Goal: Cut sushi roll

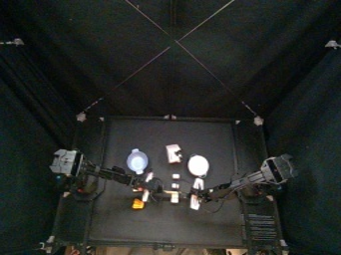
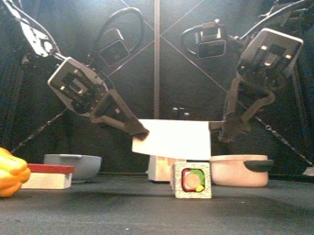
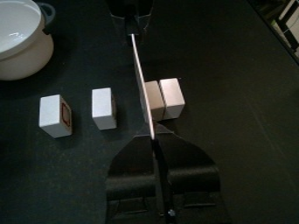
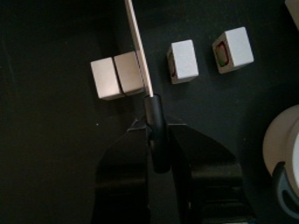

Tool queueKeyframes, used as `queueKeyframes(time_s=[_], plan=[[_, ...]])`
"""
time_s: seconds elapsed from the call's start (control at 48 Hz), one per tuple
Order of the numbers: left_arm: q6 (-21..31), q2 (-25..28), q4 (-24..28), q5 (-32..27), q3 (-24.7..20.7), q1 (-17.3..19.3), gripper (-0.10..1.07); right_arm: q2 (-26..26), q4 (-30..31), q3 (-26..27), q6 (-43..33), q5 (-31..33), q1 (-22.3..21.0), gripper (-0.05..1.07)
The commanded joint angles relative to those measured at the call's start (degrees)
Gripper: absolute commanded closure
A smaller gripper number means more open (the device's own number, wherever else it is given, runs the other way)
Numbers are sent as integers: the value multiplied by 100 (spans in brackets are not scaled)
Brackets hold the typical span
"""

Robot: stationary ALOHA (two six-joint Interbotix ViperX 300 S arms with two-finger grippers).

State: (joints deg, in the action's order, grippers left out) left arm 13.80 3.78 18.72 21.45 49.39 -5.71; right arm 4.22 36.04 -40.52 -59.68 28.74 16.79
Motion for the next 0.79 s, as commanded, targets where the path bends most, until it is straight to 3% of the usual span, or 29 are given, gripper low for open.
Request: queueKeyframes(time_s=[0.0, 0.25, 0.771], plan=[[-9, -88, 18, -44, 97, -185, 75, 193, 35, 26, 9, 149, 105, 67], [-9, 97, 18, -44, 26, -352, 75, 97, 88, 53, -79, 70, 378, 67], [-9, 308, -149, -44, -18, -501, 75, -105, -114, 70, -79, 35, 378, 67]])
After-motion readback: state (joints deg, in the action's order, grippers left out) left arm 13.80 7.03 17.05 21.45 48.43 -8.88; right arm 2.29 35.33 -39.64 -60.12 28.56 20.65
